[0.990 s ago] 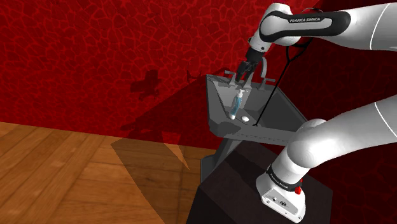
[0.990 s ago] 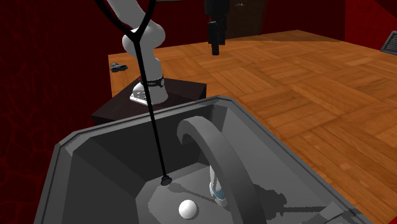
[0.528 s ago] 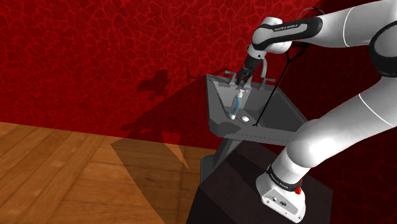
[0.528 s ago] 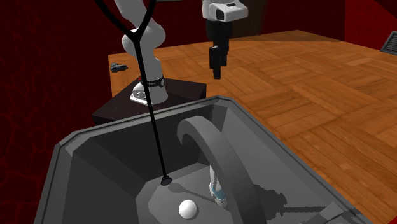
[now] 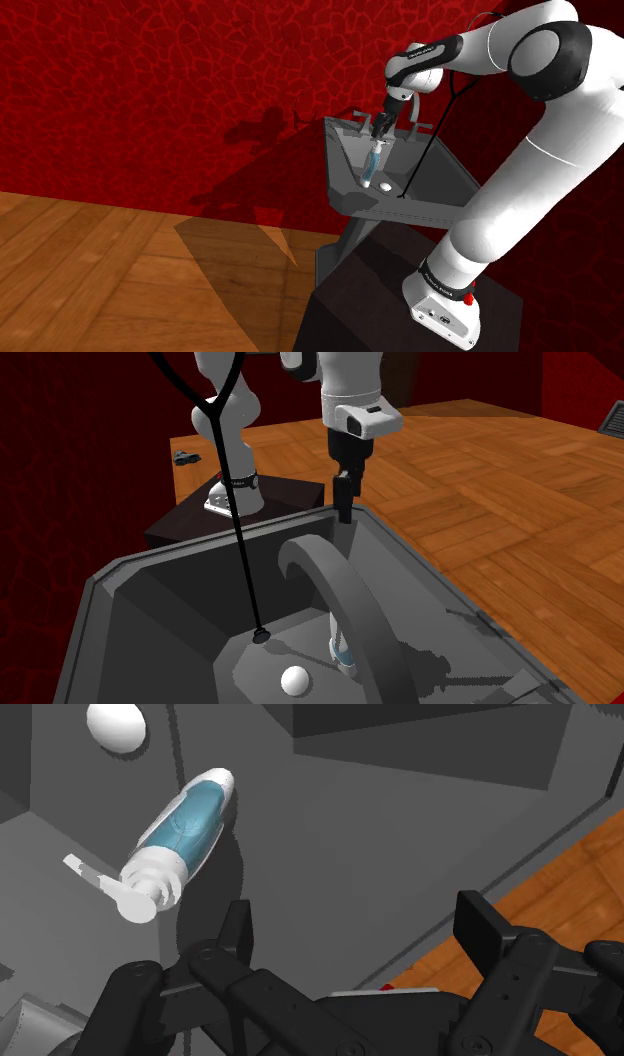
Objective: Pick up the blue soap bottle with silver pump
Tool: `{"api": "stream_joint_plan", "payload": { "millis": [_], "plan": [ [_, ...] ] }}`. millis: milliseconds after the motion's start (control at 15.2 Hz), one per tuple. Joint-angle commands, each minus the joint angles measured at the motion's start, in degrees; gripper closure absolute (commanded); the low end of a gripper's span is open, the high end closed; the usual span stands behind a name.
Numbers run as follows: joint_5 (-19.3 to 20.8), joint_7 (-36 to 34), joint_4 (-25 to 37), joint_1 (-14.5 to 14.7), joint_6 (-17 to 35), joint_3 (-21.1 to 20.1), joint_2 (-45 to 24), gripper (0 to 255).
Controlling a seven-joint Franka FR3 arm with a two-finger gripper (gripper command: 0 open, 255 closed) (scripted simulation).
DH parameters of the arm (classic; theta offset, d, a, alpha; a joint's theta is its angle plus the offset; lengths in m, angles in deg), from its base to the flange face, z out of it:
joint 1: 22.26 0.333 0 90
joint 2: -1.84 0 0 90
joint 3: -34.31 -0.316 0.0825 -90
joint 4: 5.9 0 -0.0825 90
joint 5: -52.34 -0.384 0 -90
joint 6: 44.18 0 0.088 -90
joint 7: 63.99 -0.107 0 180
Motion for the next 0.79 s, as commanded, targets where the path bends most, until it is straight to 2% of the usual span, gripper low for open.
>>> {"api": "stream_joint_plan", "payload": {
  "millis": [0,462,594,726],
  "plan": [
    [-2.7,3.6,2.7,-0.6,1.4,1.2,-5.0,0],
    [-12.0,14.0,15.1,-6.4,1.8,1.5,-21.4,0],
    [-14.1,16.1,19.3,-8.6,1.3,1.0,-26.0,0],
    [-14.9,16.9,20.4,-9.5,1.7,0.5,-27.7,0]
  ]
}}
